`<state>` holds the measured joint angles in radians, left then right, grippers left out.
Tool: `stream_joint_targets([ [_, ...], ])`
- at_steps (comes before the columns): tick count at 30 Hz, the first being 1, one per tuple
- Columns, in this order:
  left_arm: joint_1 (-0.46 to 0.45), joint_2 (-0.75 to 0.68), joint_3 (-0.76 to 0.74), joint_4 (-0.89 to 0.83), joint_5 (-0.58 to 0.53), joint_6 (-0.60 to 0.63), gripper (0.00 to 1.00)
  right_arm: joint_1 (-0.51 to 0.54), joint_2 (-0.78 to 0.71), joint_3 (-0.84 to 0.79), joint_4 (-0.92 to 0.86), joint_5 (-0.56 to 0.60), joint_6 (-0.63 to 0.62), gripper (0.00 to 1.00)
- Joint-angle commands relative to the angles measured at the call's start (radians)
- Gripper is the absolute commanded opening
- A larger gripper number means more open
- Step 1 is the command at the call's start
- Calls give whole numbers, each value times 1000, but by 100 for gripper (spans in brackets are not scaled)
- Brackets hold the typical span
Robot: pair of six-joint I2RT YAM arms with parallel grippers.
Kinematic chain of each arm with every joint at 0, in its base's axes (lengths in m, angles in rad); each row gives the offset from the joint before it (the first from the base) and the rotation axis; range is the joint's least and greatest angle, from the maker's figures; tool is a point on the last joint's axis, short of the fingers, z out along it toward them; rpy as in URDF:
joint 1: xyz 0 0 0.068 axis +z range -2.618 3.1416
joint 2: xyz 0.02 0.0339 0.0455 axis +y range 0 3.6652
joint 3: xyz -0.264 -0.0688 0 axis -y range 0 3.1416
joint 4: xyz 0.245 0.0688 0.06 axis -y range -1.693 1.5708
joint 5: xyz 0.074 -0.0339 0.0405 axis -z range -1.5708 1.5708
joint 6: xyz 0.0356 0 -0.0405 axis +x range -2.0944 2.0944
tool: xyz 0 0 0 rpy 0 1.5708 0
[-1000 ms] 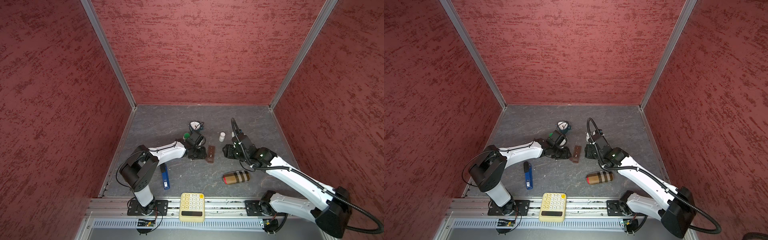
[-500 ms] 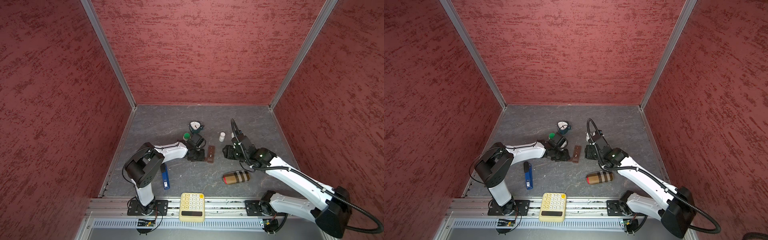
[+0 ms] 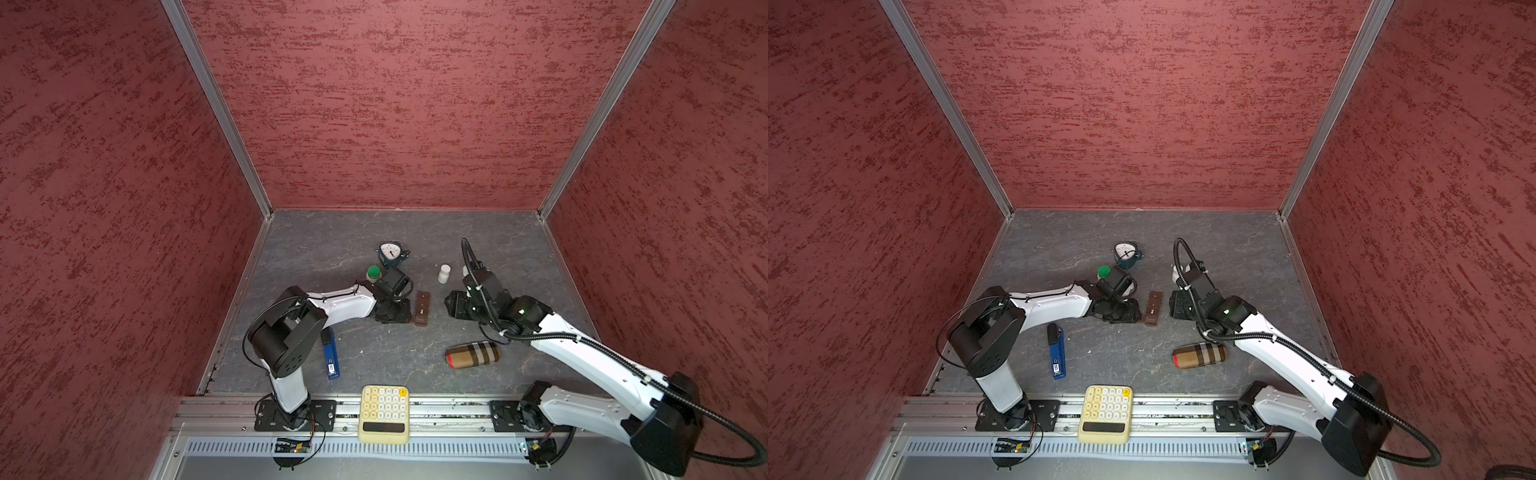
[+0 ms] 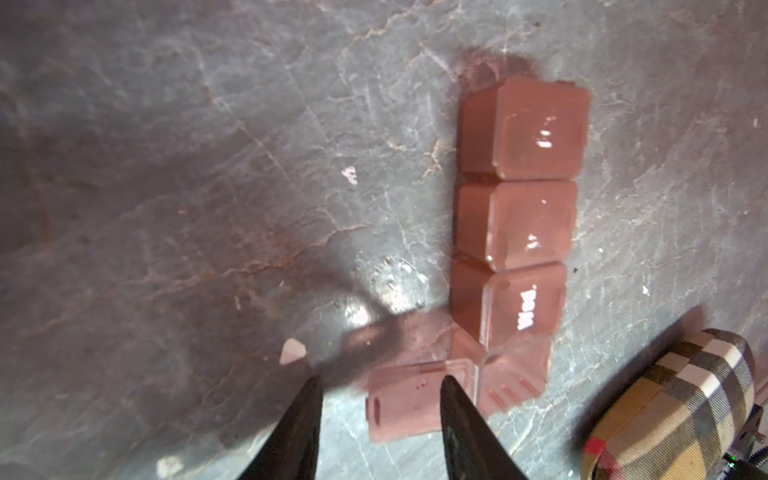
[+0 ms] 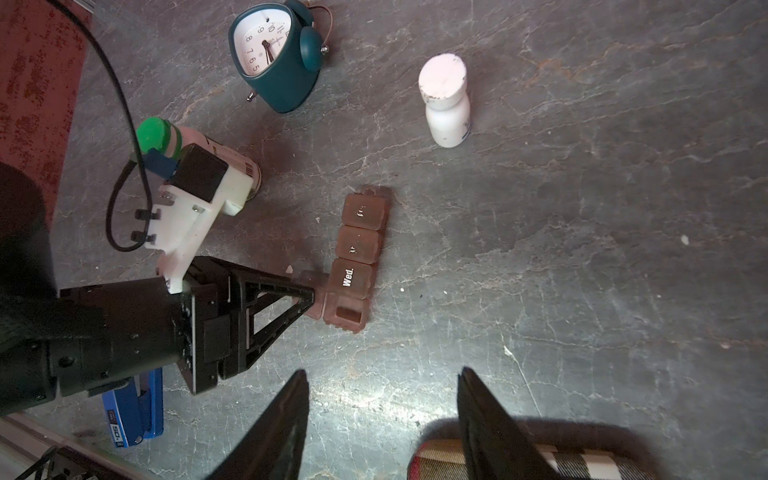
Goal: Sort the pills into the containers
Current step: 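Set the red pill organizer flat on the table and open the left gripper, then reach the right gripper over the green-capped bottle while the left gripper withdraws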
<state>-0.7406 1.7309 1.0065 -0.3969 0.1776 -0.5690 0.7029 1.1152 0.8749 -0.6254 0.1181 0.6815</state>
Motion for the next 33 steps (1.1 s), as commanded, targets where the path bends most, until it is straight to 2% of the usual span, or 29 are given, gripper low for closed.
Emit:
stream_joint_targets([
  [1, -5, -110, -2, -7, -9, 13, 52, -8, 6, 35, -1, 4, 6, 58],
  [7, -1, -235, 16, -14, -5, 34, 63, -7, 32, 115, -42, 7, 3, 58],
  [12, 24, -368, -5, -29, -33, 43, 64, -7, 91, 210, -67, -3, 2, 58],
  [16, 72, -542, -71, -28, -80, 49, 63, -4, 204, 323, -85, -48, -5, 58],
  [21, 207, -788, -180, -63, -119, 60, 65, 36, 371, 475, -45, -125, -57, 57],
  [24, 313, -892, -228, -105, -100, 59, 66, 73, 495, 602, -72, -106, -124, 57],
  [29, 482, -1036, -287, -173, -31, 37, 69, 131, 727, 844, -137, -190, -405, 63],
  [33, 561, -1108, -309, -212, 24, 29, 70, 130, 888, 1052, -270, -155, -555, 70],
])
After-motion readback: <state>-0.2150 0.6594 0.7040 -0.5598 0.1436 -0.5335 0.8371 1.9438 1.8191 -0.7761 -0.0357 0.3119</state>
